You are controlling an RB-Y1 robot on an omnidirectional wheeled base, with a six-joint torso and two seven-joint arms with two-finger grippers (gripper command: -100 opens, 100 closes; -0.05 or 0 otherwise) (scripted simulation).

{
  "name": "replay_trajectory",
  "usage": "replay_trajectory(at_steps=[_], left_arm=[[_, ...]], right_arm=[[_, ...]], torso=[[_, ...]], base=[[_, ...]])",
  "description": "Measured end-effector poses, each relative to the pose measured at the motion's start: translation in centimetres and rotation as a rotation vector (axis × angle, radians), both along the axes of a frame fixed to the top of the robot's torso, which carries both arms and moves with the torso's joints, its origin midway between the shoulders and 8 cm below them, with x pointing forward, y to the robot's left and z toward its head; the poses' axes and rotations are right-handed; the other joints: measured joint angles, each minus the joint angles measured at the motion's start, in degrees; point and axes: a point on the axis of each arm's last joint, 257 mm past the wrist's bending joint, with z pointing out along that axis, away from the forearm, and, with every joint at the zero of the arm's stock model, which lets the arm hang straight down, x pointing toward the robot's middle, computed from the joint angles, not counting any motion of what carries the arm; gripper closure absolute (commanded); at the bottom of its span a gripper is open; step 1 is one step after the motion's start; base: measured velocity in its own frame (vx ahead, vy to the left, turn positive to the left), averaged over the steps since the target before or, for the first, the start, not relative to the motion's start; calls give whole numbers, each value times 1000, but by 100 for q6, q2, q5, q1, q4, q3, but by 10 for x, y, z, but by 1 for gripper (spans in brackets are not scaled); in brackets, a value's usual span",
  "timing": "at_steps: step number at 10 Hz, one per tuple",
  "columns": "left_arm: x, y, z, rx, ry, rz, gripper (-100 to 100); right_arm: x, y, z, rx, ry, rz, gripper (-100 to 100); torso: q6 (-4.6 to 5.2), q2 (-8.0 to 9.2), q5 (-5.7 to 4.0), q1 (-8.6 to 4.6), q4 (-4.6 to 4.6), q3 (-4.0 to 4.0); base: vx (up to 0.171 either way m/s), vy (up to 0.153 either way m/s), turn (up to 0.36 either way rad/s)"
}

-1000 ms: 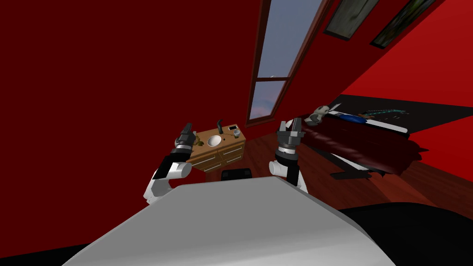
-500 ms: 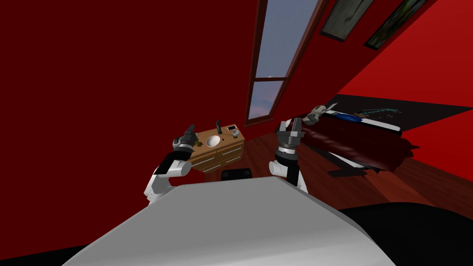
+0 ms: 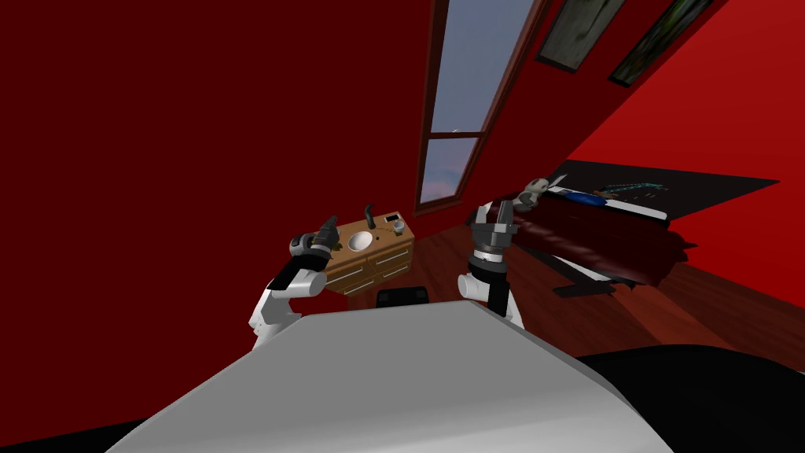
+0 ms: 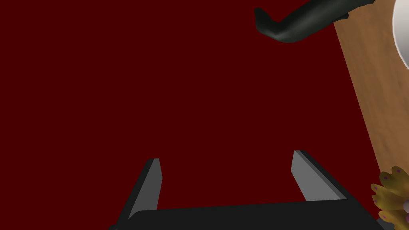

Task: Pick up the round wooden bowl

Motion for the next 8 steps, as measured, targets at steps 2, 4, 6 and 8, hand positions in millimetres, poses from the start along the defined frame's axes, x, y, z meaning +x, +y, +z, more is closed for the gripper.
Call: replay_trajectory(at_steps=[2, 4, 6, 8], left_arm=[[3, 2, -12, -1, 53, 1, -100], [4, 5, -27, -2, 112, 3, -100], [6, 8, -43, -4, 167, 6, -100], [5, 12, -58, -6, 225, 10, -100]], right_arm=[[0, 0, 0, 0, 0, 0, 0], [0, 0, 0, 0, 0, 0, 0], [0, 0, 0, 0, 0, 0, 0], [0, 0, 0, 0, 0, 0, 0]], torso=[[0, 0, 0, -1, 0, 0], [0, 1, 0, -2, 0, 1], [0, 1, 0, 0, 0, 0], [0, 1, 0, -1, 0, 1]], base=[[-1, -15, -42], [-1, -17, -49], [-1, -13, -50], [-1, -18, -56]])
